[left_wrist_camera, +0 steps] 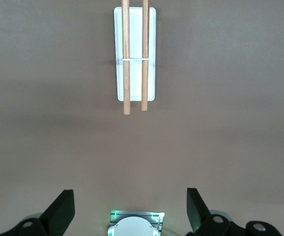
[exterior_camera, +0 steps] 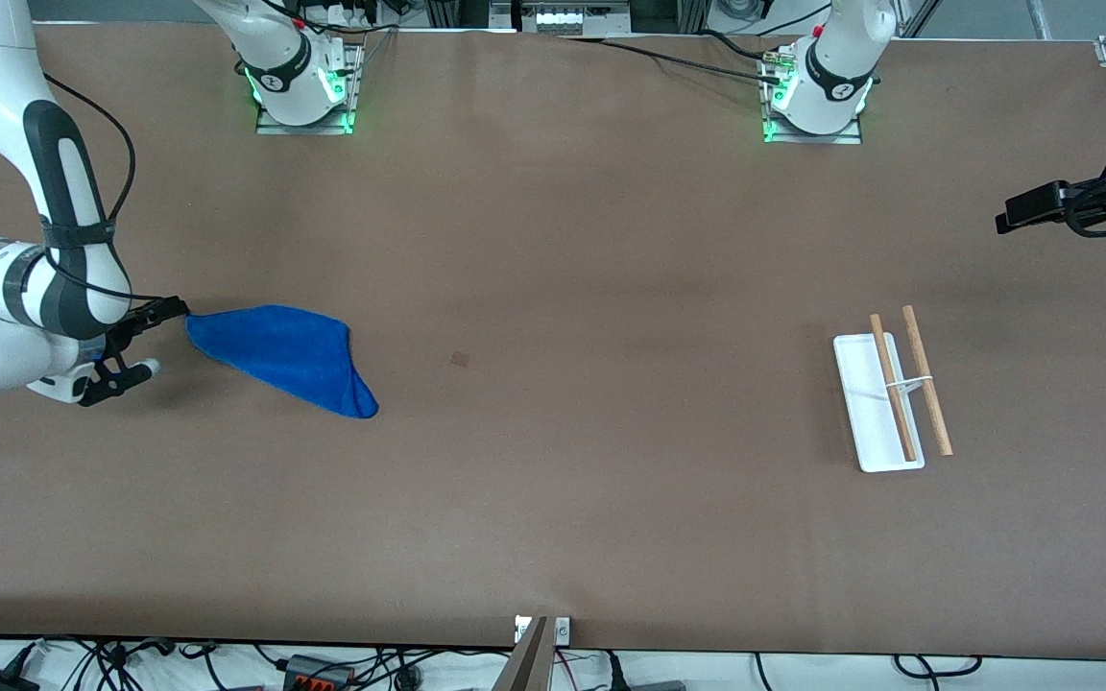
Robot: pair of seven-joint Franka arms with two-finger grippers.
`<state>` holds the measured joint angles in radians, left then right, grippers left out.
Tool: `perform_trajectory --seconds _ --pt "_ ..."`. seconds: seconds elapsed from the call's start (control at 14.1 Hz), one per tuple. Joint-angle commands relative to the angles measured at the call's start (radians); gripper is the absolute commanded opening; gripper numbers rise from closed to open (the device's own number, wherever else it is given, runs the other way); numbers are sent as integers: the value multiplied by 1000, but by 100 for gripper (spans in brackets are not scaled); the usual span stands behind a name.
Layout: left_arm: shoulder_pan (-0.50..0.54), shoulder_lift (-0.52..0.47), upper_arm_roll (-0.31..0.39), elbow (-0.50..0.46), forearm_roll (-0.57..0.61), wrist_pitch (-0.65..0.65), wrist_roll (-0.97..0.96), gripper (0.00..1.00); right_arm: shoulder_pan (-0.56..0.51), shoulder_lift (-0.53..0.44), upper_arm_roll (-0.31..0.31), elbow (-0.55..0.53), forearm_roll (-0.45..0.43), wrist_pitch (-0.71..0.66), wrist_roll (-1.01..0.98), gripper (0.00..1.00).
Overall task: Pass towel and hang on rack
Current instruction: 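Reach the right gripper to the blue towel corner and grasp it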
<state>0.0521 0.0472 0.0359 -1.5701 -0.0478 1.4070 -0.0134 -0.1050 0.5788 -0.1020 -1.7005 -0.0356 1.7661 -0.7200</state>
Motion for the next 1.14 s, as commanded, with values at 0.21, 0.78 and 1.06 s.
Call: perform_trajectory --seconds 0.21,0.78,1.06 --pt "9 -6 -1 -1 -18 -8 23 100 5 -120 13 -198 -1 232 -331 100" --pt "9 -6 -1 -1 -18 -10 24 100 2 -197 10 -484 -9 662 -653 93" --pt "9 -6 -1 -1 -20 -10 24 100 -16 -195 10 -561 -9 802 -714 80"
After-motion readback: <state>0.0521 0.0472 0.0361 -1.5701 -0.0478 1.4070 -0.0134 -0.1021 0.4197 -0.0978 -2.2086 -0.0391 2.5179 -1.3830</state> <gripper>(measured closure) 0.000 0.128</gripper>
